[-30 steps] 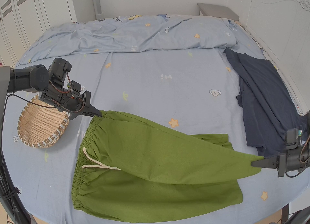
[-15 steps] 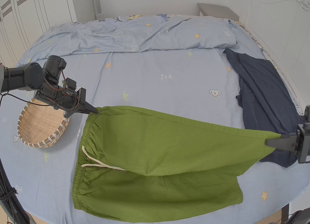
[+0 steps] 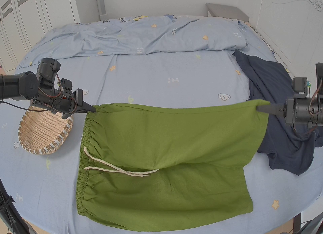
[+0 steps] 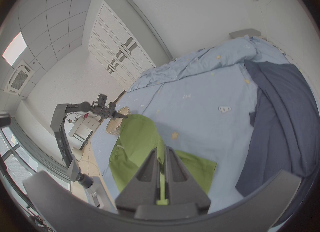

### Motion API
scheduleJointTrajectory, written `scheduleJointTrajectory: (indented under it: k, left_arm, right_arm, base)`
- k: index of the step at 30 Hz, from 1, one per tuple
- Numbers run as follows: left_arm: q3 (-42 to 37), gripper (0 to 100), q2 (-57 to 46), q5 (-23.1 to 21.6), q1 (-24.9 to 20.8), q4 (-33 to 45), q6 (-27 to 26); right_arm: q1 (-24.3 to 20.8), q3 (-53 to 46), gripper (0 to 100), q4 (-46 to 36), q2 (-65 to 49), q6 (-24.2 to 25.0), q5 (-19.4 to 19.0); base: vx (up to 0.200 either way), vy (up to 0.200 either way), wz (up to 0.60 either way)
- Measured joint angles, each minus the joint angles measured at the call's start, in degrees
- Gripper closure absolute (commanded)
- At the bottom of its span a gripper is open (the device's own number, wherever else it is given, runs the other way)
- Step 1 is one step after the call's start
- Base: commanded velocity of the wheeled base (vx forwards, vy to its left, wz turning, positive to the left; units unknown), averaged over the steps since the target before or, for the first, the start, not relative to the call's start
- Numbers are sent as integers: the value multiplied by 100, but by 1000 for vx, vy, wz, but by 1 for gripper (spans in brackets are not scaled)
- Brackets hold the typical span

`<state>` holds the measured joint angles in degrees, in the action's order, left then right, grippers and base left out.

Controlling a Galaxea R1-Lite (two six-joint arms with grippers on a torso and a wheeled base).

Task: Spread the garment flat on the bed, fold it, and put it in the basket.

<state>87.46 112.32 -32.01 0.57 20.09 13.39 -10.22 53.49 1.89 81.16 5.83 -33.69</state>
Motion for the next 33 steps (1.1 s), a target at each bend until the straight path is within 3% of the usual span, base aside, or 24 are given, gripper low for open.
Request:
scheduleJointTrajectory:
  k: [12, 22, 33]
  left_arm:
    - [-513, 100, -37, -4, 184, -1079, 22]
    - [-592, 100, 118, -41, 301, -2172, 180]
    - [-557, 100, 527, -52, 383, -2825, 243]
  right_arm:
    - [234, 2085, 100, 18, 1726, 0, 9]
    - [432, 3211, 100, 141, 2948, -20, 20]
    - [532, 4229, 100, 67, 3912, -4, 419]
  base:
    - [0, 0, 0]
    - [0, 0, 0]
    - [0, 0, 0]
